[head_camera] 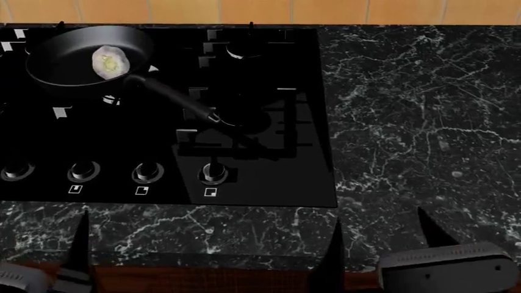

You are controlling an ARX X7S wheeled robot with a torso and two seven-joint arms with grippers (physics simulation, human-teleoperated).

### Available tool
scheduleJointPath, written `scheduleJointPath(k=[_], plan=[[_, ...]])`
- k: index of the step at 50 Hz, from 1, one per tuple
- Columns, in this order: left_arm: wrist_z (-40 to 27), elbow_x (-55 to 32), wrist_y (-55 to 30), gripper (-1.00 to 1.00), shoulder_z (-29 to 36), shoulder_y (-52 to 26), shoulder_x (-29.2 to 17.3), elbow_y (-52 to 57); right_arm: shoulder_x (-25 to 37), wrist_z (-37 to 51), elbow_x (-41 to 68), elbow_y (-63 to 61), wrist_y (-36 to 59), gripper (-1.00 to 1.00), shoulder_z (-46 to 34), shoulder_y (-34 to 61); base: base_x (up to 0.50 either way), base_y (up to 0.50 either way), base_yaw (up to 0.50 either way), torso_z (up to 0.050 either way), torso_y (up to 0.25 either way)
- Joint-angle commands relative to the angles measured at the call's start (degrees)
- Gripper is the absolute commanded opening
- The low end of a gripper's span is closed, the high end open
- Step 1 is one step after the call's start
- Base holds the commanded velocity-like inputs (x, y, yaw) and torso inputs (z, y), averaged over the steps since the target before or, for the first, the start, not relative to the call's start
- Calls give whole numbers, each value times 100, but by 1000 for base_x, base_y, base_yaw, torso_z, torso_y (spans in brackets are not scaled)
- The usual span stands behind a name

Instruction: Pick up the pan and dump the vegetables in it onto the plate. Then return the pan to the stove.

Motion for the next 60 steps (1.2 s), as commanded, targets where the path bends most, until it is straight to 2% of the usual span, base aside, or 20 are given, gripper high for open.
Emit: scheduleJointPath(k=[1, 9, 15, 31, 36, 40, 43, 47, 60], plan=[[121, -62, -1221, 100, -68, -665, -317, 784, 525, -95, 128, -995, 1491, 100, 92, 892, 0, 0, 0, 50, 64], [159, -60, -1803, 100, -23, -1079, -464, 1091, 885, -146, 174, -1547, 2513, 100, -22, 1754, 0, 28, 0, 50, 63], [186, -88, -2001, 100, -100, -1274, -526, 1198, 999, -174, 234, -1865, 3034, 100, -56, 2228, 105, 500, 0, 50, 63], [173, -132, -2268, 100, -117, -1424, -564, 1351, 1087, -216, 366, -2205, 3638, 100, 79, 2625, 112, 500, 0, 50, 63], [211, -192, -2410, 100, -239, -1461, -576, 1506, 974, -362, 562, -2336, 4076, 100, 292, 3187, 5, 0, 0, 50, 62], [221, -229, -2503, 100, -274, -1528, -581, 1584, 1030, -167, 728, -2527, 4714, 100, -142, 3796, 207, -88, 0, 50, 62], [229, -251, -2470, 100, -316, -1502, -588, 1584, 1087, 223, 1288, -2532, 4938, 100, -240, 4162, 500, -178, 0, 50, 62], [225, -280, -2521, 100, -362, -1511, -605, 1641, 1157, 569, 1837, -2525, 4956, 100, -245, 4293, 500, -181, 0, 50, 62], [63, -464, -2648, 100, -349, -1638, -684, 1713, 1498, 917, 2477, -2495, 4524, 100, -424, 4183, 500, -83, 0, 50, 87]])
